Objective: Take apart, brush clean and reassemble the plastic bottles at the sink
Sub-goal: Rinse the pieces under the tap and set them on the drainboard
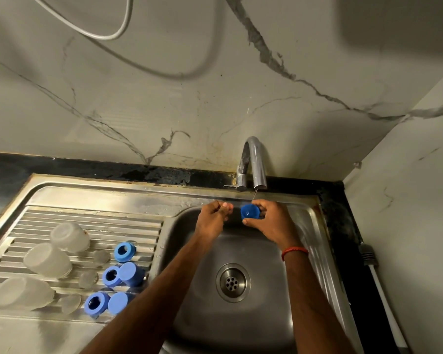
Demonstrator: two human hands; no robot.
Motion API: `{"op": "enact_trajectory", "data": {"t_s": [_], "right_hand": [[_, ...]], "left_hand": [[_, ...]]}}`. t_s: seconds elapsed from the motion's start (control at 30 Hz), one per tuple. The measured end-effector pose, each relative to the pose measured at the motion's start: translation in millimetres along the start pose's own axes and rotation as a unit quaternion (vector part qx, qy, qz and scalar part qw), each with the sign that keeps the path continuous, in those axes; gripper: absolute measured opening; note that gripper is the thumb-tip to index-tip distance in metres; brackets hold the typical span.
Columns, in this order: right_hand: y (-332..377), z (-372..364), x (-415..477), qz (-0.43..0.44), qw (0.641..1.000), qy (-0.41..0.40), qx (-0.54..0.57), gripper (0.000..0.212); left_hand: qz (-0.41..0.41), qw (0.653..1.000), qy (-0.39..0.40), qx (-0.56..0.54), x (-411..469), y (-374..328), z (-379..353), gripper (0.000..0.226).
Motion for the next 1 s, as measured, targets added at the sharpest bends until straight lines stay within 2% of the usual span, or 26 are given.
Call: {"op": "enact_trajectory", "data": {"t_s": [0.1, 0.2, 0.3, 0.4, 0.47, 0.53, 0.6, 0.7, 0.8, 0.87, 1.0], "right_hand": [[1.0, -5.1, -2.1, 0.005, 1.0, 0.027, 0.003, 0.062], [-0.9, -2.9, -3.1, -0.003, 1.0, 0.012, -0.005, 0.06], [5.3, -5.5, -3.3, 0.017, 0.999, 0.045, -0.022, 0.057], [7.3, -2.1, -2.1, 0.002, 1.0, -0.002, -0.013, 0.059], [8.8, -2.1, -1.6, 0.011, 0.999, 0.023, -0.046, 0.058], [9.4, -3.4, -2.6, 0.012, 0.998, 0.046, -0.031, 0.058], [9.0, -0.4, -2.2, 0.002, 1.0, 0.011, -0.019, 0.061], [10.9, -1.5, -2.5, 0.01, 0.997, 0.038, -0.07, 0.058], [11.8, -1.2, -2.6, -0.001, 1.0, 0.013, -0.023, 0.059], [13.1, 0.9, -2.9, 0.002, 0.999, -0.011, -0.049, 0.061], [12.7, -1.0, -5.4, -0.009, 1.0, 0.024, -0.001, 0.056]], "left_hand": [[-0.007, 1.0, 0.004, 0.011, -2.7, -0.4, -0.6, 0.017], [-0.003, 1.0, -0.001, 0.004, -2.0, -0.5, 0.3, 0.015], [0.003, 1.0, 0.004, 0.005, -2.6, -1.1, 1.8, 0.015], [0.004, 1.0, 0.003, -0.005, -2.4, -2.1, 1.5, 0.015], [0.005, 1.0, 0.0, -0.013, -3.2, -3.5, 1.8, 0.017], [0.002, 1.0, 0.002, -0.006, -3.2, -4.1, 2.0, 0.017], [-0.002, 1.0, 0.001, -0.004, -3.6, -4.1, 1.5, 0.017], [0.0, 1.0, -0.004, -0.017, -4.8, -3.9, 2.9, 0.016], [0.0, 1.0, 0.001, -0.015, -4.9, -4.5, 2.8, 0.015], [0.004, 1.0, -0.005, -0.014, -5.7, -4.8, 3.5, 0.013], [-0.027, 0.999, 0.016, 0.012, -8.7, -6.0, 7.5, 0.017]]}}
Point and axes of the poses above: each hand's wrist, its own x-axis towards the middle knuckle, its own z-axis out of the back of the hand, y = z × x, the point moved 3 cm from there along x, towards the middle knuckle, and after that the axes turned 3 degrees about -y, right-handed, at the moved point
